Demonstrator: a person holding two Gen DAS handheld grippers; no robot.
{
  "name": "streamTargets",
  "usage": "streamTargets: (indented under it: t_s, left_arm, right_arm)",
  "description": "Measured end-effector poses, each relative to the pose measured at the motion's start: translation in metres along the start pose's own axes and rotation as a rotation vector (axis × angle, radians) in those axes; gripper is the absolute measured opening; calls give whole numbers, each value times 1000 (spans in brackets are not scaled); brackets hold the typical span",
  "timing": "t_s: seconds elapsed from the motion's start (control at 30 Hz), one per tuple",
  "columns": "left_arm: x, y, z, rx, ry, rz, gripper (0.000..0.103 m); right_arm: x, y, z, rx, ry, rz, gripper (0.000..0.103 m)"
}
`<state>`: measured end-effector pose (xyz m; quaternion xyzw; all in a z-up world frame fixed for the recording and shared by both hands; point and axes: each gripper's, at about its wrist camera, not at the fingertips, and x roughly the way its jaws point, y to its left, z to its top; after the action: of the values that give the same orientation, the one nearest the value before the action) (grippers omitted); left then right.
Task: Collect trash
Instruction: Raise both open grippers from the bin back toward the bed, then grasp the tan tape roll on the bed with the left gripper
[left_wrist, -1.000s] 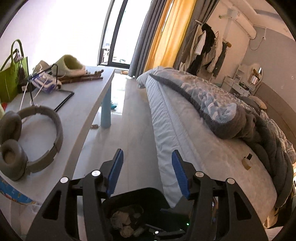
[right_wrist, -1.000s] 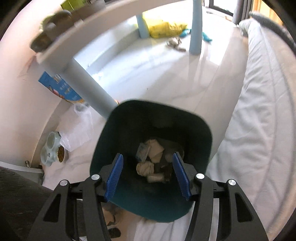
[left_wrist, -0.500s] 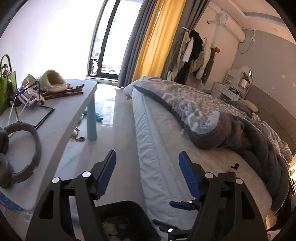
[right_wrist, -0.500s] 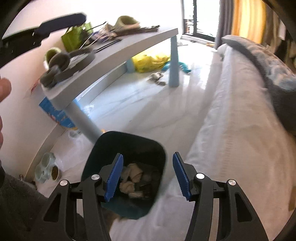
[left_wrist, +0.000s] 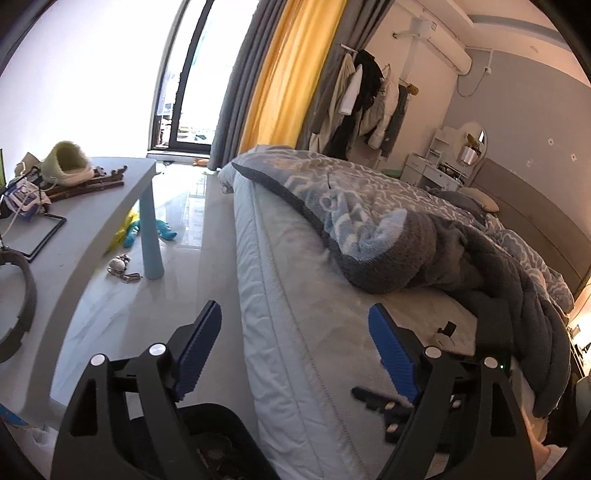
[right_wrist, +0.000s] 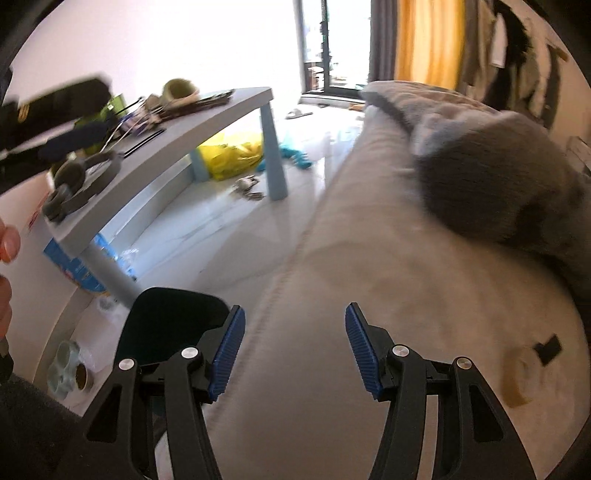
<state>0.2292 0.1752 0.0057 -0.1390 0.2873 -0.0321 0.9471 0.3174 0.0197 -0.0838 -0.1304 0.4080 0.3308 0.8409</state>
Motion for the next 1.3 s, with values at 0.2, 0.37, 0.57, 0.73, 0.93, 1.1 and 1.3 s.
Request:
streamTargets:
  t_s: [0.2,0.37,0.57,0.73,0.93,1.1,1.3]
  left_arm:
    - [17,-21,-4,9,21,-28,88]
    - [30,-42,-8,47,37,-40,90]
    - [51,-73,-17,101,67,-63,90]
    - [70,-97,-25,131,105,-98,90]
    - [93,-120,-35,188,151,-116,90]
    - [112,-133,-45,199,206,-145,90]
    - [130,-156,-58,246,256,-213,90]
  right_arm:
    - [-16,-39,-8,26,-33,-56,57]
    - [-23,-70,-18,63,-48,-80,57]
    - [-38,-103,-29,105,-85,-101,57]
    - [-47,-127,-34,137,-110,-131,57]
    - [-51,-164,-38,190,-126,-115,57]
    - [-45,-192,-49,253,-107,-97,50]
    - [-39,-213,-63,324,-97,-20,32]
